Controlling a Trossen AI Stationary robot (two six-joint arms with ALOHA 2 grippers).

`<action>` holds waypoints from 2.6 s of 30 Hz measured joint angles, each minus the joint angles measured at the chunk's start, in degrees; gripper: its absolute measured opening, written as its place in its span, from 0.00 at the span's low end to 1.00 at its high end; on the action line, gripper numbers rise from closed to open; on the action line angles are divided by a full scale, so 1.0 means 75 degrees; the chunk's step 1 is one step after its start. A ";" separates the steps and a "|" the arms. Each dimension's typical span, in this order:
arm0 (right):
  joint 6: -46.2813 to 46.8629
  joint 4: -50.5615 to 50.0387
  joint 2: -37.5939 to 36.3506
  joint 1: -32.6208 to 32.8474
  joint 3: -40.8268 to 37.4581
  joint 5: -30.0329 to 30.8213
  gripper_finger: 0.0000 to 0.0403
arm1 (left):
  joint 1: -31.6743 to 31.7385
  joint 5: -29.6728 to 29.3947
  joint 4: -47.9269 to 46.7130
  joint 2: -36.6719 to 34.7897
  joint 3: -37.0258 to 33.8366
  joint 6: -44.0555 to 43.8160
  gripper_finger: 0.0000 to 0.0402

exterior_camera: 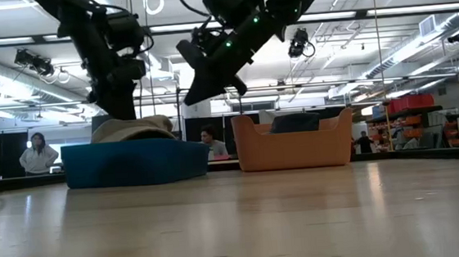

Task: Pick & Place hat
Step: Put the brown cap into the blue bin

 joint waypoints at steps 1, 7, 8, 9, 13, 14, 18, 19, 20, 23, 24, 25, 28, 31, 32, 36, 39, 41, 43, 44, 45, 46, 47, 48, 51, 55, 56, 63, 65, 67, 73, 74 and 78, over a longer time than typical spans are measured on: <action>-0.0001 -0.0139 -0.0066 0.0000 0.0000 0.0000 0.00 | 0.0077 0.0149 0.0004 0.0072 0.0001 0.0042 0.51; 0.0022 -0.0371 -0.0742 0.0000 0.0006 0.0003 0.00 | 0.0302 0.1061 0.0068 0.0608 0.0002 0.0153 0.54; 0.0005 -0.0495 -0.0869 0.0000 0.0009 0.0000 0.00 | 0.0298 0.1136 0.0069 0.0675 -0.0001 0.0203 0.51; -0.0017 -0.0629 -0.1000 0.0003 0.0003 0.0003 0.00 | 0.0274 0.1207 0.0103 0.0721 -0.0001 0.0252 0.47; -0.0032 -0.0890 -0.1557 0.0006 0.0000 0.0002 0.00 | 0.0246 0.1597 0.0275 0.0796 -0.0001 0.0302 0.22; -0.0034 -0.0991 -0.1694 0.0006 0.0000 0.0003 0.00 | 0.0243 0.1696 0.0351 0.0793 -0.0001 0.0302 0.14; -0.0159 -0.1242 -0.2069 0.0006 0.0000 0.0013 0.00 | 0.0244 0.1813 0.0381 0.0767 -0.0001 0.0289 0.02; -0.0184 -0.1280 -0.2147 0.0008 0.0000 0.0048 0.00 | 0.0243 0.1815 0.0383 0.0745 -0.0001 0.0291 0.02; -0.0198 -0.1270 -0.2214 0.0024 0.0000 0.0104 0.00 | 0.0229 0.1844 0.0404 0.0720 -0.0001 0.0294 0.01; -0.0251 -0.1420 -0.2357 0.0059 0.0000 0.0327 0.00 | 0.0124 0.2166 0.0509 0.0673 -0.0001 0.0561 0.01; -0.0288 -0.1439 -0.2370 0.0079 0.0000 0.0381 0.00 | 0.0061 0.2284 0.0579 0.0673 -0.0001 0.0614 0.01; -0.0338 -0.1517 -0.2382 0.0095 0.0000 0.0402 0.00 | 0.0003 0.2336 0.0586 0.0670 -0.0001 0.0606 0.01; -0.0486 -0.1610 -0.2387 0.0153 0.0000 0.0402 0.00 | -0.0101 0.2114 0.0580 0.0659 -0.0001 0.0605 0.03; -0.0568 -0.1834 -0.2390 0.0206 0.0000 0.0402 0.00 | -0.0077 0.1938 0.0579 0.0637 -0.0001 0.0581 0.10; -0.0573 -0.1924 -0.2390 0.0218 0.0000 0.0402 0.00 | -0.0058 0.1973 0.0577 0.0614 0.0004 0.0568 0.12; -0.0575 -0.2106 -0.2390 0.0268 0.0000 0.0402 0.00 | -0.0148 0.2052 0.0547 0.0584 0.0255 0.0477 0.26; -0.0575 -0.2147 -0.2390 0.0298 0.0000 0.0402 0.00 | -0.0204 0.2083 0.0369 0.0580 0.0625 0.0375 0.36; -0.0575 -0.2189 -0.2390 0.0321 0.0000 0.0402 0.00 | -0.0263 0.2076 0.0230 0.0580 0.0928 0.0387 0.43; -0.0575 -0.2190 -0.2390 0.0335 0.0000 0.0399 0.00 | -0.0317 0.1956 0.0125 0.0577 0.1169 0.0517 0.48; -0.0575 -0.2187 -0.2390 0.0338 0.0000 0.0402 0.00 | -0.0340 0.1733 0.0159 0.0577 0.1229 0.0588 0.50; -0.0575 -0.2190 -0.2390 0.0354 0.0000 0.0399 0.00 | -0.0368 0.1347 0.0171 0.0577 0.1240 0.0639 0.52; -0.0575 -0.2193 -0.2390 0.0357 0.0000 0.0399 0.00 | -0.0374 0.0891 0.0152 0.0579 0.1235 0.0662 0.54; -0.0575 -0.2193 -0.2390 0.0358 0.0000 0.0399 0.00 | -0.0358 0.0441 0.0152 0.0580 0.1234 0.0664 0.55; -0.0578 -0.2190 -0.2390 0.0364 0.0000 0.0399 0.00 | -0.0292 0.0144 0.0191 0.0585 0.1234 0.0618 0.56; -0.0575 -0.2190 -0.2390 0.0373 0.0000 0.0399 0.00 | 0.0021 0.0397 0.0389 0.0694 0.1234 0.0347 0.57; -0.0578 -0.2196 -0.2390 0.0384 0.0000 0.0399 0.00 | 0.0282 0.0558 0.0386 0.1163 0.1234 -0.0155 0.56; -0.0578 -0.2196 -0.2390 0.0385 0.0000 0.0399 0.00 | 0.0312 0.0563 0.0390 0.1317 0.1228 -0.0190 0.56; -0.0575 -0.2298 -0.2390 0.0391 0.0000 0.0399 0.00 | 0.0195 0.1091 0.0541 0.2128 0.1232 -0.0238 0.51; -0.0572 -0.2331 -0.2390 0.0388 0.0000 0.0399 0.00 | 0.0196 0.1095 0.0532 0.2268 0.1232 -0.0254 0.46; -0.0575 -0.2365 -0.2390 0.0391 0.0000 0.0399 0.00 | 0.0197 0.1107 0.0518 0.2316 0.1232 -0.0322 0.36; -0.0575 -0.2374 -0.2390 0.0388 0.0000 0.0399 0.00 | 0.0193 0.1599 0.0499 0.2011 0.1229 -0.0243 0.04; -0.0575 -0.2374 -0.2390 0.0388 0.0000 0.0399 0.00 | 0.0180 0.1634 0.0481 0.1904 0.1229 -0.0131 0.04; -0.0575 -0.2377 -0.2390 0.0388 0.0000 0.0399 0.00 | 0.0011 0.1915 0.0360 0.1430 0.1223 0.0077 0.03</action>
